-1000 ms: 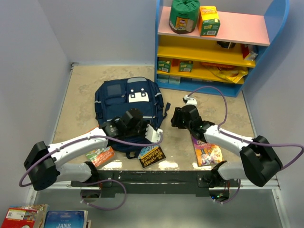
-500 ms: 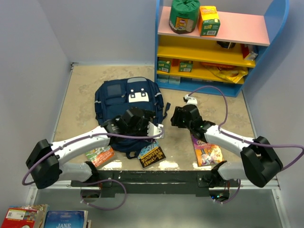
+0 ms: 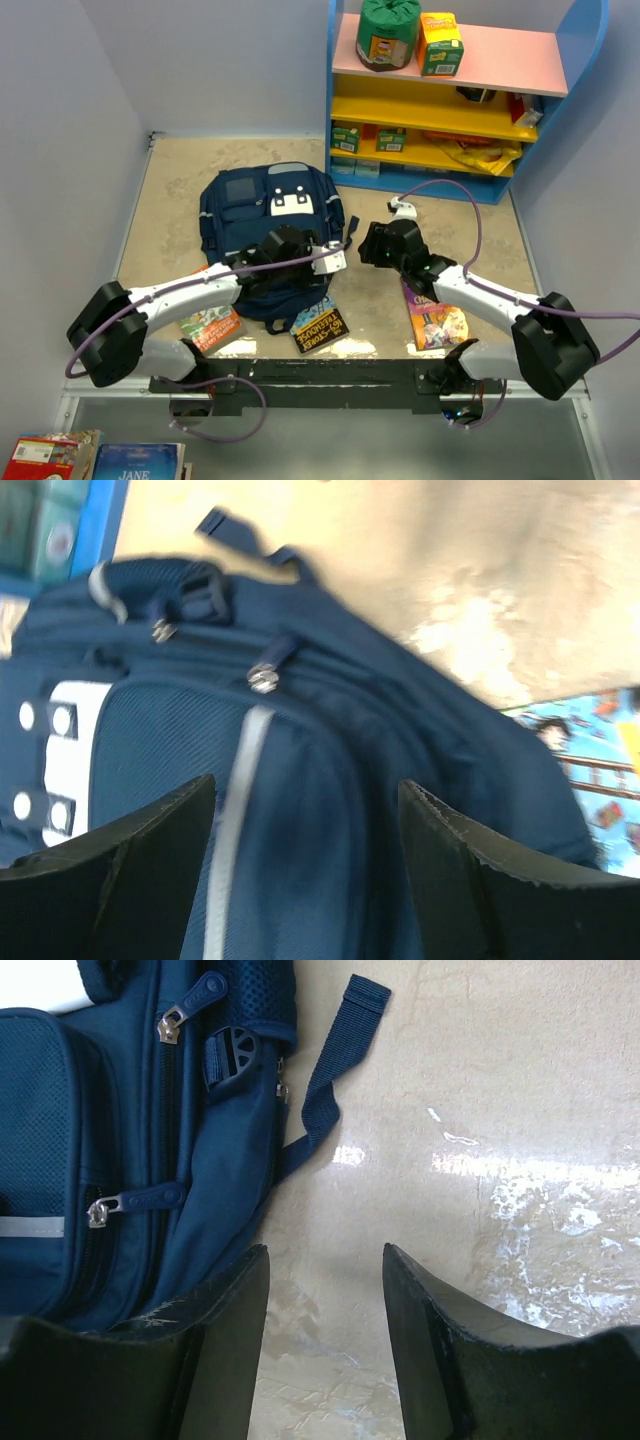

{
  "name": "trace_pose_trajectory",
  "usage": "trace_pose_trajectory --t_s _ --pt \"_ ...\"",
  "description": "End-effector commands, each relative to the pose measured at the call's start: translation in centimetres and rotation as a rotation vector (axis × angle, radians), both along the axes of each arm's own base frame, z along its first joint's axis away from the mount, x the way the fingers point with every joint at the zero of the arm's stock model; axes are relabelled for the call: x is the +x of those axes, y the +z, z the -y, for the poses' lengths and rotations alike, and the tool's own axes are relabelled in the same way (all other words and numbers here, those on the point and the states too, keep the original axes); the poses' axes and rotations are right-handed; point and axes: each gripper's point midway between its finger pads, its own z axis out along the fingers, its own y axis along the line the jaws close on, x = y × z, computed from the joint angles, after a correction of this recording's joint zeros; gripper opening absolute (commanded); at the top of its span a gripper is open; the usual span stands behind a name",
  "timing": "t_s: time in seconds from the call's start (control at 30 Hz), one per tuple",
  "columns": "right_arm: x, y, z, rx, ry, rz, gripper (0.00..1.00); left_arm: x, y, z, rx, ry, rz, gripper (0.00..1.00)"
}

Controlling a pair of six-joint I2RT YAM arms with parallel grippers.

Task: Pack the student bag
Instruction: Unzip the student bag at the center of the board.

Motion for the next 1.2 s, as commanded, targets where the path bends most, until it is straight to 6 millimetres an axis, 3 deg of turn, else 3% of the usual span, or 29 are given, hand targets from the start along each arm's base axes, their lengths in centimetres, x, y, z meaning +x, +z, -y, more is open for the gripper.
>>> trace_pose_trajectory --t_s 0.0,0.27,0.43,0.5,0.53,0.6,0.63,0.7,0.93,0.97,1.03,1.07,1.17 --pt "0.2 1.3 -0.4 0.046 0.016 0.045 0.52 1.9 0.6 -0.8 -0.1 0.139 -0.023 0.77" --pt "0.0 1.2 -0.8 0.06 0.04 0.045 0.5 1.8 0.1 -0.6 -0.126 0.139 -0.027 0.79" --pt "0.0 1.3 -1.0 0.064 0.048 0.044 0.49 1.7 -0.6 -0.8 -0.077 0.087 0.009 0.86" --pt "0.1 1.3 -1.0 0.064 0.046 0.042 0.49 1.7 -0.9 -1.0 -0.05 0.062 0.029 0.69" --pt "0.0 1.3 -1.0 0.065 0.047 0.043 0.49 1.8 -0.8 -1.1 -0.045 0.056 0.039 0.34" --pt "0.1 1.2 -1.0 0.067 0.044 0.042 0.49 1.4 -0.8 -0.7 -0.032 -0.001 0.059 0.05" --pt "0.1 1.1 -1.0 0.068 0.043 0.04 0.49 1.5 -0.6 -0.8 -0.028 0.0 0.072 0.0" --pt "0.1 1.0 -1.1 0.066 0.044 0.036 0.49 1.4 -0.1 -0.6 0.012 -0.05 0.1 0.0" --pt "0.3 1.1 -1.2 0.054 0.051 0.038 0.49 2.8 6.6 0.1 0.093 -0.166 0.299 0.0" --pt "0.3 1.0 -1.1 0.049 0.05 0.034 0.49 3.2 9.2 0.6 0.069 -0.168 0.34 0.0" --pt "0.4 1.2 -1.0 0.046 0.048 0.041 0.48 3.3 11.3 0.1 0.096 -0.163 0.363 0.0" --pt "0.4 1.2 -1.1 0.045 0.05 0.041 0.48 3.6 13.7 0.2 0.078 -0.162 0.399 0.0" --pt "0.4 1.3 -1.3 0.051 0.058 0.044 0.48 1.8 17.6 0.0 0.048 -0.254 0.466 0.0"
